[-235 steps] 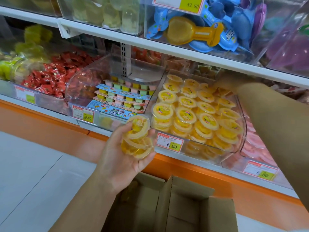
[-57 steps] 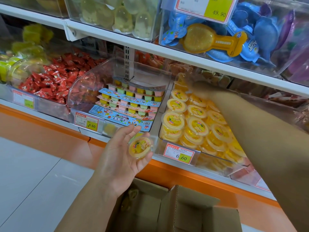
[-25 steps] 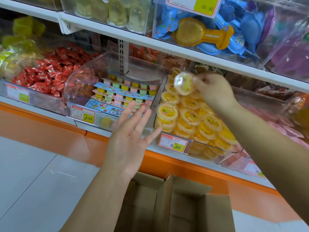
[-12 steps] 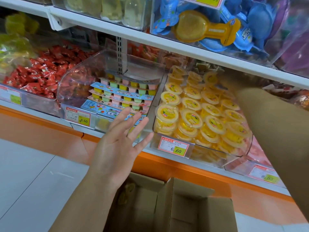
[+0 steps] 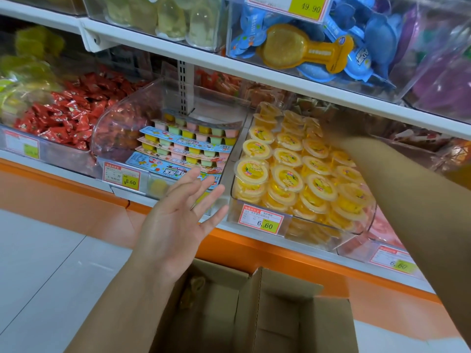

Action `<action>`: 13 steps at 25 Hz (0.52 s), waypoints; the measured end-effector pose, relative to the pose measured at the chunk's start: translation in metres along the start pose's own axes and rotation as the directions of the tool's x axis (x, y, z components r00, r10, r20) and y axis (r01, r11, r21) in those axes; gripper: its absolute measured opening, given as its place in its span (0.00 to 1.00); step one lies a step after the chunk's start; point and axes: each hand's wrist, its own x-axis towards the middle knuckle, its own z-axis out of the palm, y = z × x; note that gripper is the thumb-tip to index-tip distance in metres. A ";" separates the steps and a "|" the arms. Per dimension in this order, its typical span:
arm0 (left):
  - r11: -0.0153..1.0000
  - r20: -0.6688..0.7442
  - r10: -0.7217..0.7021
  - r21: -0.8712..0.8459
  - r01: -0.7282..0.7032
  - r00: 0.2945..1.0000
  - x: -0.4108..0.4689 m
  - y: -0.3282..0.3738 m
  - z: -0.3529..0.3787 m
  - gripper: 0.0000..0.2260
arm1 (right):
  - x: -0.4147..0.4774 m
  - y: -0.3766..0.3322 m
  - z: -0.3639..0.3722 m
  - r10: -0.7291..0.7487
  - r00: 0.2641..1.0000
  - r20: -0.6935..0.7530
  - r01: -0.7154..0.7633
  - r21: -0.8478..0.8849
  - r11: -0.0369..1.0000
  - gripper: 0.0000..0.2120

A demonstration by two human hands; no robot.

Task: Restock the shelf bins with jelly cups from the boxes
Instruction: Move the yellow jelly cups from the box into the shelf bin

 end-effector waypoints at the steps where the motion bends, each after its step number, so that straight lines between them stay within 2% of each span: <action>1: 0.999 -0.011 -0.024 0.027 0.024 1.000 -0.002 0.000 -0.002 0.22 | -0.005 -0.003 -0.007 -0.010 1.000 0.014 0.010 -0.004 1.000 0.16; 4: 0.982 -0.075 -0.120 0.136 0.129 0.990 -0.014 -0.006 -0.014 0.14 | -0.042 -0.012 -0.024 -0.025 0.999 0.020 0.025 0.012 1.000 0.16; 7: 0.910 -0.182 -0.229 0.308 0.277 0.956 -0.036 -0.022 -0.046 0.11 | -0.128 -0.034 -0.025 -0.151 0.967 -0.207 0.185 0.155 0.970 0.14; 10: 0.753 -0.279 -0.331 0.498 0.430 0.902 -0.067 -0.042 -0.091 0.09 | -0.228 -0.063 -0.034 -0.322 0.873 -0.366 0.435 0.288 0.853 0.10; 12: 0.623 -0.338 -0.399 0.582 0.522 0.853 -0.083 -0.058 -0.122 0.14 | -0.278 -0.084 -0.029 -0.427 0.835 -0.347 0.544 0.403 0.736 0.10; 13: 0.566 -0.362 -0.432 0.605 0.561 0.826 -0.087 -0.069 -0.138 0.17 | -0.295 -0.096 -0.018 -0.470 0.840 -0.271 0.541 0.487 0.686 0.10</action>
